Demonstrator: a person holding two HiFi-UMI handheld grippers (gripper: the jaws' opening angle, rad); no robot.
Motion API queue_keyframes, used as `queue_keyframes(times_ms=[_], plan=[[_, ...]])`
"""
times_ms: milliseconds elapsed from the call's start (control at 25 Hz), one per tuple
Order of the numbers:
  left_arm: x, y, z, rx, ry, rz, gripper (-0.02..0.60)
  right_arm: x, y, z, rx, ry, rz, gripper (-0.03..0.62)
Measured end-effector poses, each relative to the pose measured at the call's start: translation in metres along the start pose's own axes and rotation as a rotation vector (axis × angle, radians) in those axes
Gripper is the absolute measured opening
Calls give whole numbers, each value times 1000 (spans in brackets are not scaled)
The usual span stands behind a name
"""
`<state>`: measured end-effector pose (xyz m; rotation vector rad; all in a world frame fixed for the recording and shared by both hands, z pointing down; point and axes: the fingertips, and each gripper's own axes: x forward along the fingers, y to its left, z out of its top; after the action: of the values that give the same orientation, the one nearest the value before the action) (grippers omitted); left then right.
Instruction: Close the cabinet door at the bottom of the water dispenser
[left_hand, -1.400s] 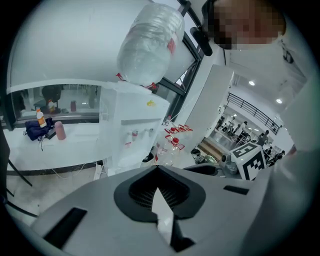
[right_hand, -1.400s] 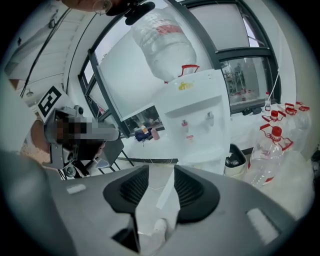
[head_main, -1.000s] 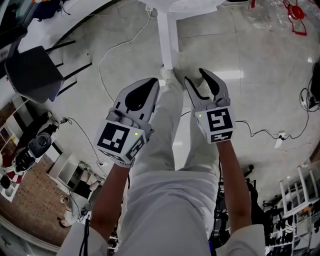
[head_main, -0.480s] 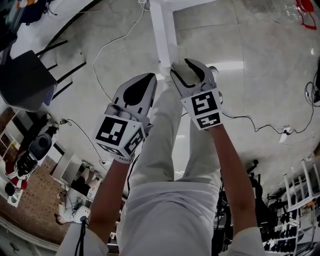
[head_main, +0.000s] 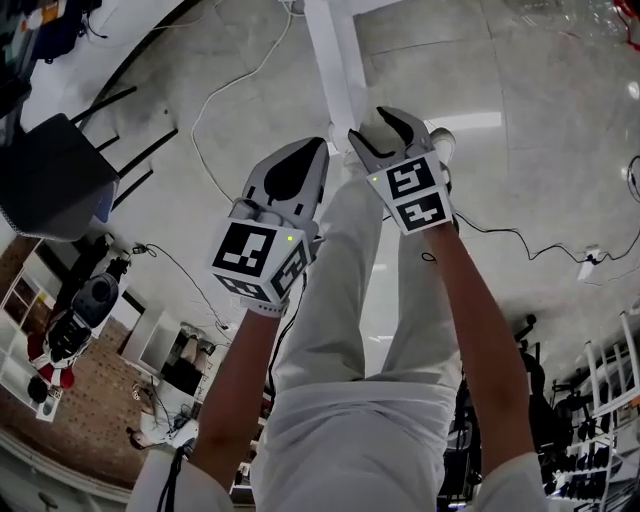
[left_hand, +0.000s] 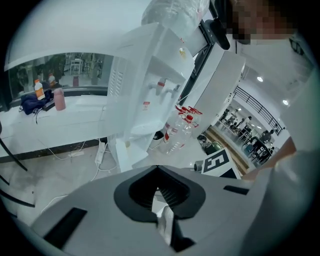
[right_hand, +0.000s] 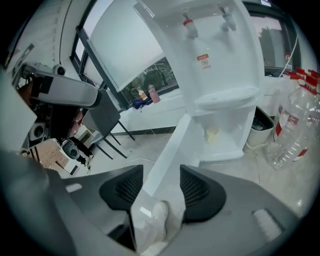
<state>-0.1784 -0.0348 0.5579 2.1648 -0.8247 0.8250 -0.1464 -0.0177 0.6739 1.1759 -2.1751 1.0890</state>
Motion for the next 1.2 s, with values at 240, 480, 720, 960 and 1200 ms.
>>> queue_keyframes(times_ms=[240,480,720,960,1200], plan=[[8,16,-13,-14,23,3,6,22,-7,-16,27,28,-11,227],[15,23,-20,-32,44,-15,6,44,-8,-30,55,58,-17,236],[20,32,-25,-24,66,-14,6,62,-9,-42,54,89,-27,239],[19,32,-29,-10,82,-19,6,65,-11,-52,63,104,-40,258],[23,26,-25,-2,77,-26,6,55,-24,-52,53,108,-89,258]])
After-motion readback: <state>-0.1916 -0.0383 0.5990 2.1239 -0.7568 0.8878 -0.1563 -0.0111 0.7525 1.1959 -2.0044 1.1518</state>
